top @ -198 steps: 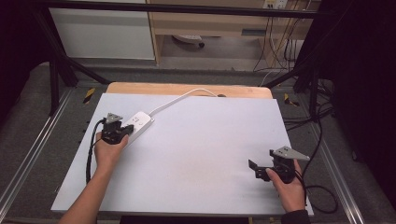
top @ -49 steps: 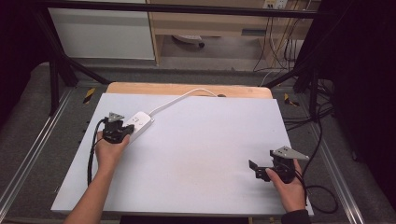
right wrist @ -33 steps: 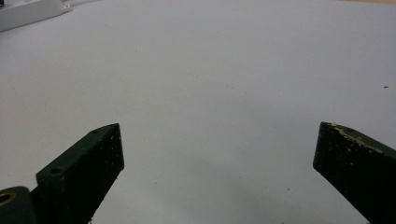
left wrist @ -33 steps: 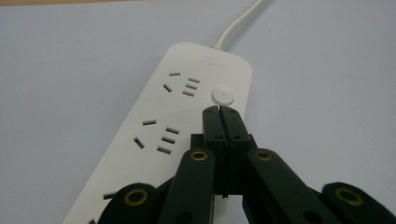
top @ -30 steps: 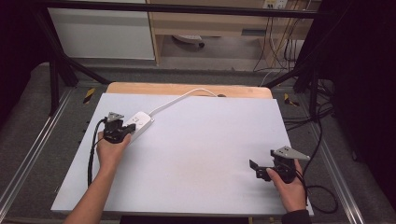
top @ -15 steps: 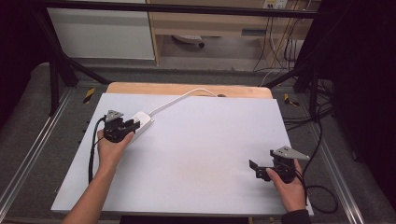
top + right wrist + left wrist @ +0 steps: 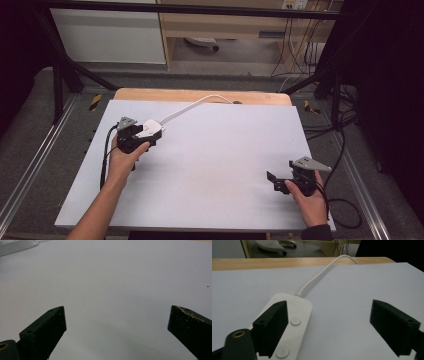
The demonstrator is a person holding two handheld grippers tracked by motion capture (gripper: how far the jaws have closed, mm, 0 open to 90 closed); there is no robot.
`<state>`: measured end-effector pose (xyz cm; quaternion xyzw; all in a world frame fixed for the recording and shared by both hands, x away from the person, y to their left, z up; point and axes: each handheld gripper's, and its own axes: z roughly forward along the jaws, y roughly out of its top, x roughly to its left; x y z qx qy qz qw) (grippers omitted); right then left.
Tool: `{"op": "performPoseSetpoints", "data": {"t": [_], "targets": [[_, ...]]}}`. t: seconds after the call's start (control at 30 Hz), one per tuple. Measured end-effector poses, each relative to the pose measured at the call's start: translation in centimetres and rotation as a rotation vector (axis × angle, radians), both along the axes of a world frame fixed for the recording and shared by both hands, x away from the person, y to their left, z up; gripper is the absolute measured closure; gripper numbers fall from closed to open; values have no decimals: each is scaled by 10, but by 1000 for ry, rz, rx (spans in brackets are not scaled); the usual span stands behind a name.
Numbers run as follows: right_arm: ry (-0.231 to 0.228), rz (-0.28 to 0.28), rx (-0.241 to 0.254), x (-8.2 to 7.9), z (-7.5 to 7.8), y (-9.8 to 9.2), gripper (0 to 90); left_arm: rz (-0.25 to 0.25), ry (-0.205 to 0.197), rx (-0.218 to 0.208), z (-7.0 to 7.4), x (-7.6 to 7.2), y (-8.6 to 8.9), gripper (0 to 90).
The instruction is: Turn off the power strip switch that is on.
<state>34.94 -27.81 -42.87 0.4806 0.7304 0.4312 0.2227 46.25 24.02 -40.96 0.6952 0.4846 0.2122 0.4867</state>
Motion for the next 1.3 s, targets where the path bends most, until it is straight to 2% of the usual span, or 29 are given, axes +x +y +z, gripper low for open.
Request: {"op": "performPoseSetpoints", "data": {"t": [0.1, 0.27, 0.57, 1.3], "targets": [[-1, 0, -1, 0, 0, 0, 27, -19, -4, 1, 1, -2, -4, 84], [-1, 0, -1, 0, 0, 0, 27, -27, 3, 20, 4, -5, -11, 80], [-2, 1, 0, 0, 0, 0, 27, -46, 29, 30, 7, -15, -17, 79], [1, 2, -1, 0, 0, 1, 31, -116, -4, 9, 17, -62, -11, 74]]}}
